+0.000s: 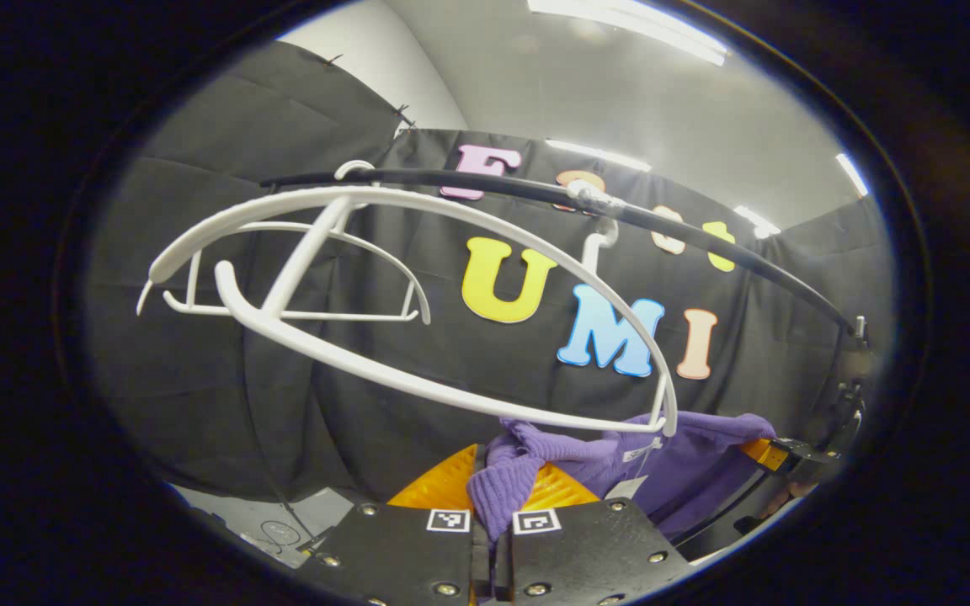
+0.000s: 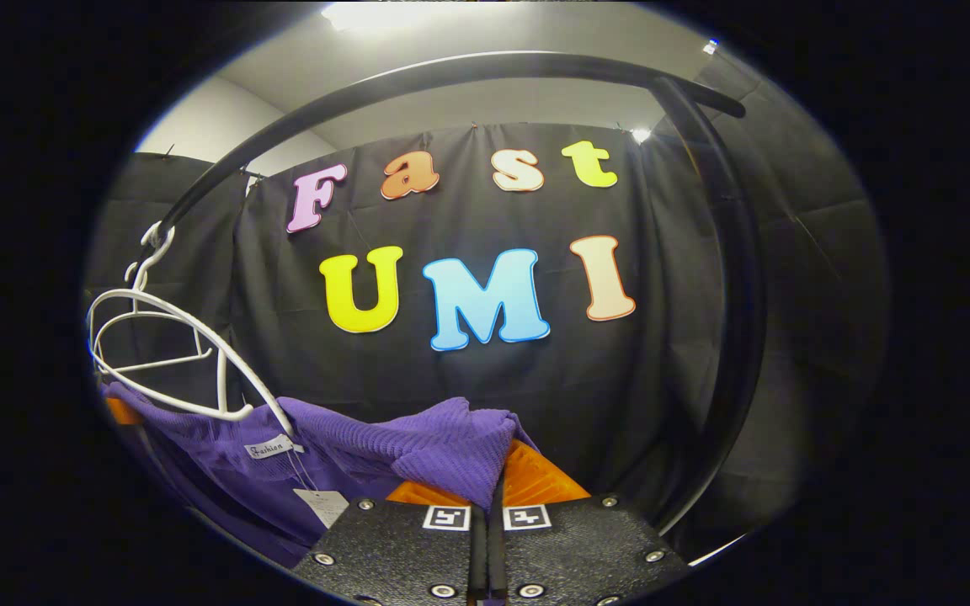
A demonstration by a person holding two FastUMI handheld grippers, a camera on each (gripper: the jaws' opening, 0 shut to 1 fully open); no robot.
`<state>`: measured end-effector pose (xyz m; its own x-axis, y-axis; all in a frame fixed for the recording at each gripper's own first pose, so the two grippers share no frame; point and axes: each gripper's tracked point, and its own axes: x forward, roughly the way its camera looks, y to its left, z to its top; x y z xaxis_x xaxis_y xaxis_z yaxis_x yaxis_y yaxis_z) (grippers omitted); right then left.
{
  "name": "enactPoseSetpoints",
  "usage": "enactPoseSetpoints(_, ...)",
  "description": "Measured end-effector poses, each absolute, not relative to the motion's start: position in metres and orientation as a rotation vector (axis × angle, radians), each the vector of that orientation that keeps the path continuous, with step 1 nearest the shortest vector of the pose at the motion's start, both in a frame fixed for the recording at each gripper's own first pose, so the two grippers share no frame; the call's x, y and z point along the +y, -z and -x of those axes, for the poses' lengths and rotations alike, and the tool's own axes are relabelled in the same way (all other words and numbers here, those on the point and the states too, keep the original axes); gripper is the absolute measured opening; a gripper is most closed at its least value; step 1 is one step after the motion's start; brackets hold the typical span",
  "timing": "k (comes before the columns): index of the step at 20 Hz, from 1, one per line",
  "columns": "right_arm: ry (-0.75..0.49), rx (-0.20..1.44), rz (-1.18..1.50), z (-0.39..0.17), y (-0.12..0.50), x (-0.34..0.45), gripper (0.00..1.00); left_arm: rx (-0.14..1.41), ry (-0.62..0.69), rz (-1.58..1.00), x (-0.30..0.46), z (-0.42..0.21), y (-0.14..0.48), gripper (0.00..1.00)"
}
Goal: Grasp the clothes on the hanger with both hands and then place them into the laundry hamper below.
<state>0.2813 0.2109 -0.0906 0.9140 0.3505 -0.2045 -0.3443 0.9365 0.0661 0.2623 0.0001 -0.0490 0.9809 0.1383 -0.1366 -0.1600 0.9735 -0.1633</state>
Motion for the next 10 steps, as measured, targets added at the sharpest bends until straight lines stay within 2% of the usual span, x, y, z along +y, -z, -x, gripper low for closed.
enactPoseSetpoints(3,-0.339,0.226,-0.024,-0.270,0.102,0.189,0.00,0.154,-0.113,0.181,-0.012,-0.258,0.060,0.00)
enactPoseSetpoints(4,-0.335,0.234,-0.021,-0.264,0.105,0.182,0.00,0.167,-0.103,0.189,-0.014,-0.255,0.065,0.04)
enactPoseSetpoints(5,-0.328,0.243,-0.020,-0.258,0.108,0.177,0.00,0.180,-0.094,0.195,-0.014,-0.252,0.071,0.00)
enactPoseSetpoints(6,-0.319,0.253,-0.019,-0.250,0.110,0.171,0.00,0.190,-0.087,0.197,-0.014,-0.246,0.076,0.09)
enactPoseSetpoints(7,-0.311,0.263,-0.017,-0.243,0.111,0.168,0.00,0.201,-0.077,0.198,-0.013,-0.239,0.081,0.09)
enactPoseSetpoints(8,-0.301,0.274,-0.015,-0.231,0.113,0.166,0.00,0.218,-0.065,0.197,-0.012,-0.231,0.087,0.03)
enactPoseSetpoints(10,-0.276,0.289,-0.012,-0.207,0.115,0.163,0.00,0.240,-0.038,0.190,-0.007,-0.216,0.097,0.03)
